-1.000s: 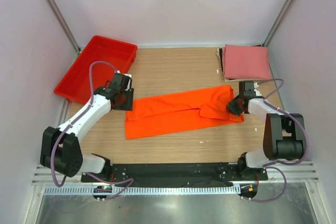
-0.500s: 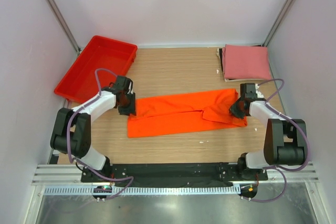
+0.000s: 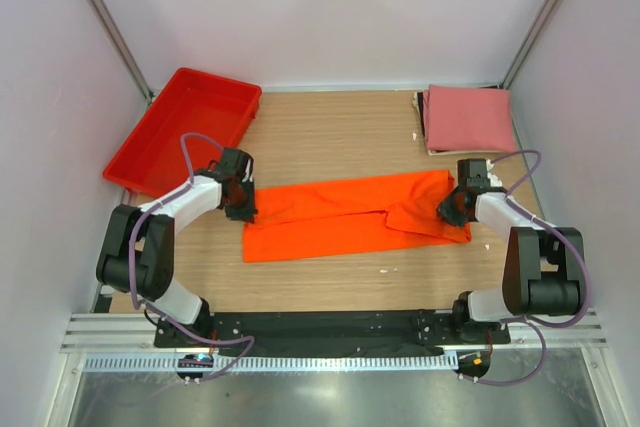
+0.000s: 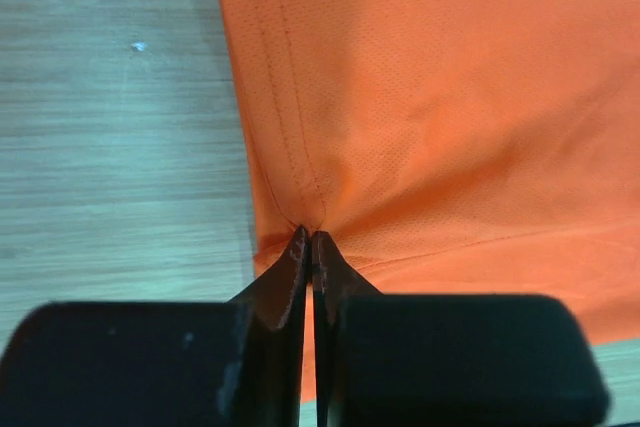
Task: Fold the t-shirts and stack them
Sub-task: Fold the tshirt
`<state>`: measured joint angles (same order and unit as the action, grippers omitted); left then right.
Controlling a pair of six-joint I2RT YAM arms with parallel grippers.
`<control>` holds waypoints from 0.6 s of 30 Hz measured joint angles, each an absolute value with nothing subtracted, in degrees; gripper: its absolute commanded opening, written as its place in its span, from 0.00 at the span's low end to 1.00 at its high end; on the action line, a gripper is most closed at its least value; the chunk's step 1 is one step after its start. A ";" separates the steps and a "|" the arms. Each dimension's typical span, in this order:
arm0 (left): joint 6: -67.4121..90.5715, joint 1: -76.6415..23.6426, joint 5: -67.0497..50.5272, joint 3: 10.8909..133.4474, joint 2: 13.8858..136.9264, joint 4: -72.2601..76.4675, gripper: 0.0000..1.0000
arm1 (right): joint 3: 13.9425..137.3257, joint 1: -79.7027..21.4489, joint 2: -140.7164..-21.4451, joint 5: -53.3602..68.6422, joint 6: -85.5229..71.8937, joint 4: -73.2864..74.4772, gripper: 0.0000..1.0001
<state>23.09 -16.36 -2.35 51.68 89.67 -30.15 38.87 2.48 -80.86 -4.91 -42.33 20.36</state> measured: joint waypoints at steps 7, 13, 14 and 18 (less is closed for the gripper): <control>22.22 -16.36 1.83 52.66 89.67 -30.72 0.00 | 38.76 3.11 -80.73 -4.97 -41.67 20.34 0.24; 22.02 -16.36 3.92 53.23 91.09 -30.63 0.00 | 38.54 3.92 -80.16 -5.04 -40.27 20.51 0.24; 22.04 -16.36 3.97 53.23 91.59 -30.63 0.00 | 38.50 3.95 -79.96 -5.06 -40.10 20.67 0.24; 22.06 -16.36 3.90 53.25 93.14 -30.61 0.09 | 38.35 4.01 -78.83 -5.02 -39.09 21.56 0.25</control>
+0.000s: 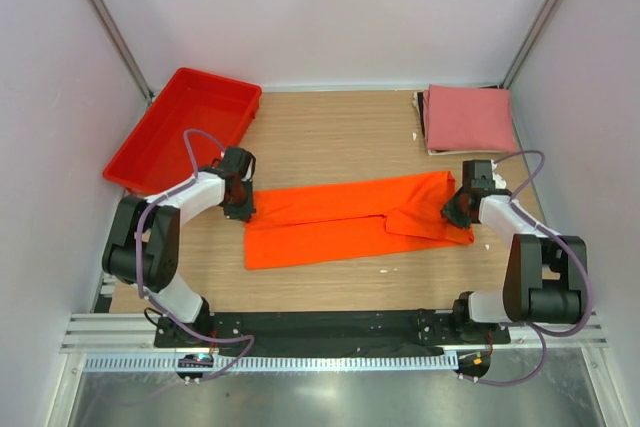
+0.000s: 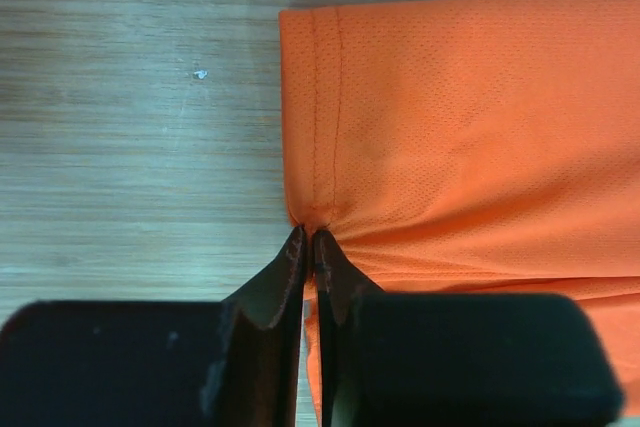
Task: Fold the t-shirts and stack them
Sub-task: Fold the tshirt
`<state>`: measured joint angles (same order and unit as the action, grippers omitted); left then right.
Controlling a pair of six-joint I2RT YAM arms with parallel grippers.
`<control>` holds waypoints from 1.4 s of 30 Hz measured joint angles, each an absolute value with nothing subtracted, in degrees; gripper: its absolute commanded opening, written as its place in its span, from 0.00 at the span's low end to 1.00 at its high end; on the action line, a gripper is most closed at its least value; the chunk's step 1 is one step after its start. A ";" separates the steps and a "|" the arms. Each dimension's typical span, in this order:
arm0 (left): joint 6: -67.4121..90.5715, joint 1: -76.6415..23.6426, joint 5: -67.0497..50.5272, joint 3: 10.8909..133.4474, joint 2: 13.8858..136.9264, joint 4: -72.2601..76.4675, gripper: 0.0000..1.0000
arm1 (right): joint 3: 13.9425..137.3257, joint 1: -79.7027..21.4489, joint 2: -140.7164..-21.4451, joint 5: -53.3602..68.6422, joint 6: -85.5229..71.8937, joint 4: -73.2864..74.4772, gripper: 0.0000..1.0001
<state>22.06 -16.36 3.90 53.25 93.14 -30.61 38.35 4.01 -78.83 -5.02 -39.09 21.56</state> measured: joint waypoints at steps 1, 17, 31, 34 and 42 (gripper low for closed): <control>22.09 -16.36 3.90 53.28 93.14 -30.63 0.11 | 38.35 4.03 -78.52 -5.02 -38.87 21.78 0.26; 22.09 -17.78 7.18 58.33 86.72 -38.22 0.26 | 42.68 4.10 -72.84 -3.40 -39.20 28.86 0.38; 25.08 -26.09 5.08 60.93 98.17 -32.60 0.26 | 45.30 0.64 -77.62 -3.31 -43.44 24.10 0.39; 25.76 -26.09 6.50 60.16 99.31 -31.48 0.25 | 43.97 -1.34 -81.06 -2.70 -42.52 21.43 0.38; 29.61 -24.95 8.16 55.88 96.16 -28.03 0.28 | 43.94 -2.61 -86.30 -6.52 -39.97 19.68 0.34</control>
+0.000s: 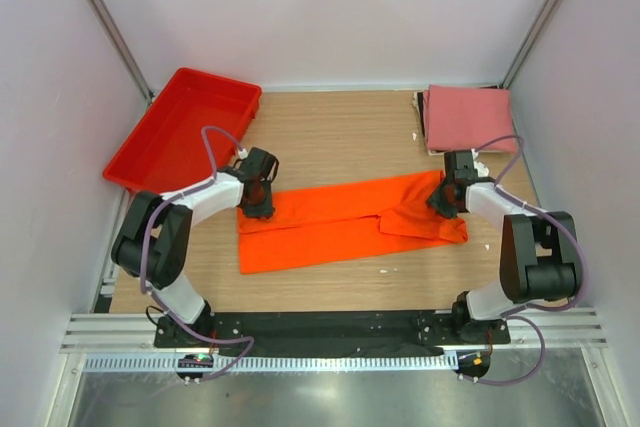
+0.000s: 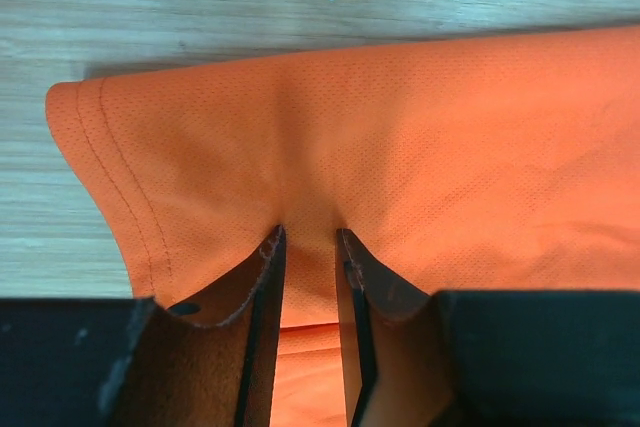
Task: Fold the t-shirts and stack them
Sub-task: Fold the tshirt
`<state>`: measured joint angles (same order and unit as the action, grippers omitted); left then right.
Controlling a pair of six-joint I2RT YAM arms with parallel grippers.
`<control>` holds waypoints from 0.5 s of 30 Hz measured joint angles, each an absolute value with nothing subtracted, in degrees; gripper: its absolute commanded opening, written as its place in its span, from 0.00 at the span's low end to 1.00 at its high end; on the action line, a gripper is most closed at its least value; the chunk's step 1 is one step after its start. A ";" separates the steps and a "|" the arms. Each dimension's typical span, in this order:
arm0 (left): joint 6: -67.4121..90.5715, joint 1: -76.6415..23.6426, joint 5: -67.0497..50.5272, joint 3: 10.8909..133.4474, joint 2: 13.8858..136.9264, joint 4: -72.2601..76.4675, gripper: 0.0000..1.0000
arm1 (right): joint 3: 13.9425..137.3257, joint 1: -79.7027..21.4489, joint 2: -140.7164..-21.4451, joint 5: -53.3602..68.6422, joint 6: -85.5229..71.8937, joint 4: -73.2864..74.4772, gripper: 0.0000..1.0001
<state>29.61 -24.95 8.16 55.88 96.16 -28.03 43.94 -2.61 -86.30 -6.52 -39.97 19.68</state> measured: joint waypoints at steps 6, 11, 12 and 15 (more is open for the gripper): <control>32.23 -24.73 8.97 54.98 95.35 -27.46 0.28 | 41.63 -2.66 -83.22 -8.58 -38.89 19.81 0.35; 34.39 -24.69 13.54 52.56 91.98 -30.87 0.32 | 42.04 -3.84 -82.41 -8.49 -39.05 20.56 0.42; 34.85 -24.67 14.94 51.96 90.67 -32.14 0.33 | 42.37 -4.69 -82.35 -8.62 -39.42 20.88 0.44; 35.90 -24.60 18.06 51.62 87.07 -34.33 0.34 | 44.12 -8.86 -81.56 -9.58 -42.98 22.98 0.45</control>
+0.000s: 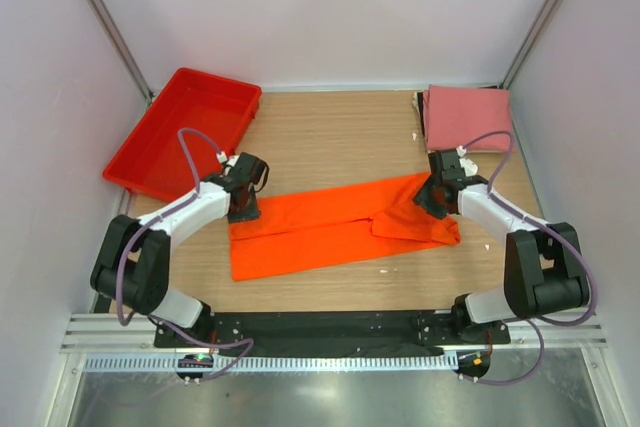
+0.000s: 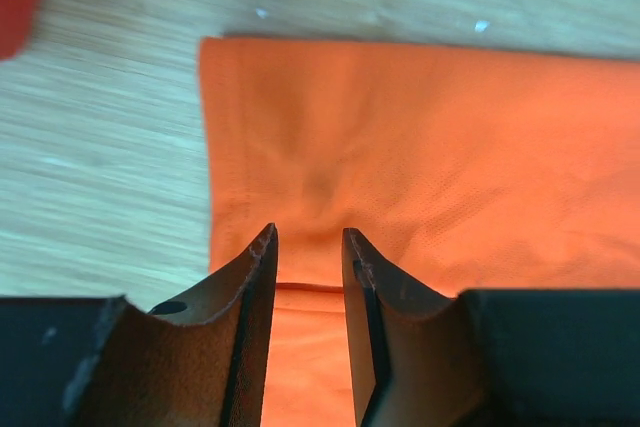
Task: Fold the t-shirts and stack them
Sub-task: Fold the tshirt
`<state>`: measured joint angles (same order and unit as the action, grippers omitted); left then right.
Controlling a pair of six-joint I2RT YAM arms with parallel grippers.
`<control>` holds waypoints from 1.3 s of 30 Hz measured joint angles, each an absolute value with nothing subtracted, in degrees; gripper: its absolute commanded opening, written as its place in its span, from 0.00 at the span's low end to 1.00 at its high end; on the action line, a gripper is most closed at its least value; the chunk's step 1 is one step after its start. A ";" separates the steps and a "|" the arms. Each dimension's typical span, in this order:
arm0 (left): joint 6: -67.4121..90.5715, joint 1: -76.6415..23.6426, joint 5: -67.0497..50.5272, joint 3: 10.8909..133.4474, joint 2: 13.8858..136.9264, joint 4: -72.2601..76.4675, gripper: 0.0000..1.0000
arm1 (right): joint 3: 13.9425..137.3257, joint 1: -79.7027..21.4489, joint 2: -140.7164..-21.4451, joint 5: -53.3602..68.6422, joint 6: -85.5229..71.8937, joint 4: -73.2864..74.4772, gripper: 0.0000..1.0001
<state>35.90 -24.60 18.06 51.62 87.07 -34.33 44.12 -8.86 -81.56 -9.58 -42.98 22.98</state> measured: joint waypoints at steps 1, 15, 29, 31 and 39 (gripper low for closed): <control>36.12 -24.60 19.00 51.64 85.56 -34.61 0.34 | 44.71 -9.85 -81.19 -9.74 -44.56 23.75 0.46; 32.53 -24.60 20.62 55.46 70.91 -34.98 0.40 | 53.76 -19.03 -83.20 -15.90 -79.88 39.18 0.56; 25.23 -24.60 17.08 59.24 62.02 -35.00 0.46 | 66.35 -19.92 -103.98 -21.08 -75.96 39.44 0.56; 24.60 -24.60 17.08 59.29 60.12 -34.98 0.47 | 68.36 -20.05 -105.93 -21.50 -72.16 36.75 0.56; 22.98 -24.60 17.72 60.10 57.36 -32.67 0.48 | 77.47 -20.36 -114.52 -19.57 -58.76 23.66 0.55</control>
<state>22.98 -24.60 17.72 60.10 57.36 -32.67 77.47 -20.36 -114.52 -19.57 -58.76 23.66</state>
